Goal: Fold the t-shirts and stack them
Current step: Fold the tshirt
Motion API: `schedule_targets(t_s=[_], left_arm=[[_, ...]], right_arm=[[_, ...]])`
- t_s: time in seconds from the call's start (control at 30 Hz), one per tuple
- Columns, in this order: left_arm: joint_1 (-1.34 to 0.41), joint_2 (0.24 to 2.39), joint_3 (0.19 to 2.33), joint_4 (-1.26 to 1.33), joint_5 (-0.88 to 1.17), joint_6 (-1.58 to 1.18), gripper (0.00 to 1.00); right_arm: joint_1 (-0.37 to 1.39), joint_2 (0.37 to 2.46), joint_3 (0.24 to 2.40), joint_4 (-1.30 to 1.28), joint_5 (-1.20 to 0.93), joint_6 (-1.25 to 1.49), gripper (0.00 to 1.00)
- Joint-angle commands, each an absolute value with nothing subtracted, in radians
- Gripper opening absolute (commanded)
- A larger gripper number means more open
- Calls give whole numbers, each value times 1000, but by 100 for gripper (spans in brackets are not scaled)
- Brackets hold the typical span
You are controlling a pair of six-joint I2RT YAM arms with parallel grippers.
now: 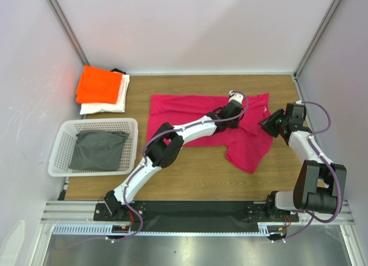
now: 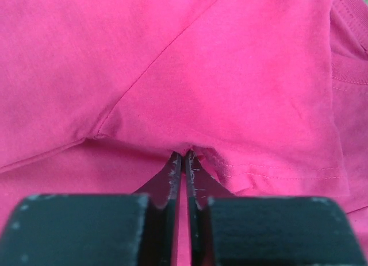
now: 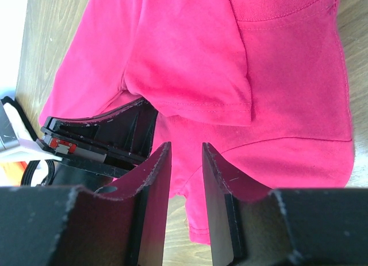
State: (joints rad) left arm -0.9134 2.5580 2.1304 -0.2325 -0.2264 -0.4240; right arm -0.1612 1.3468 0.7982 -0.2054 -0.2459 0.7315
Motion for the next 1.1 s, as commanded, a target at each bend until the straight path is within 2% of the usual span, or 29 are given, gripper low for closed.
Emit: schedule_targets(t_s=[0.0, 0.07, 0.4, 0.67, 0.8, 0.93, 1.07], left_arm=[[-923, 2550, 2184, -245, -242, -422, 6], [-923, 2521, 2169, -252, -258, -431, 0], [-922, 2339, 1942, -181, -216, -482, 0], [-920, 2321, 1922, -161, -169, -491, 2], [-917, 2329, 1921, -155, -152, -506, 2], [-910, 2333, 1927, -150, -132, -523, 4], [-907, 2344, 1942, -150, -127, -531, 11]], right_arm=[[-166, 1316, 788, -198, -262, 718, 33], [-164, 1319, 782, -186, -267, 719, 33], [-129, 1420, 770, -100, -279, 687, 31], [-104, 1506, 810, -133, -255, 624, 31], [-112, 1491, 815, -181, -219, 606, 36], [-114, 1496, 816, -204, -201, 592, 47], [-115, 1529, 815, -199, -201, 589, 48]])
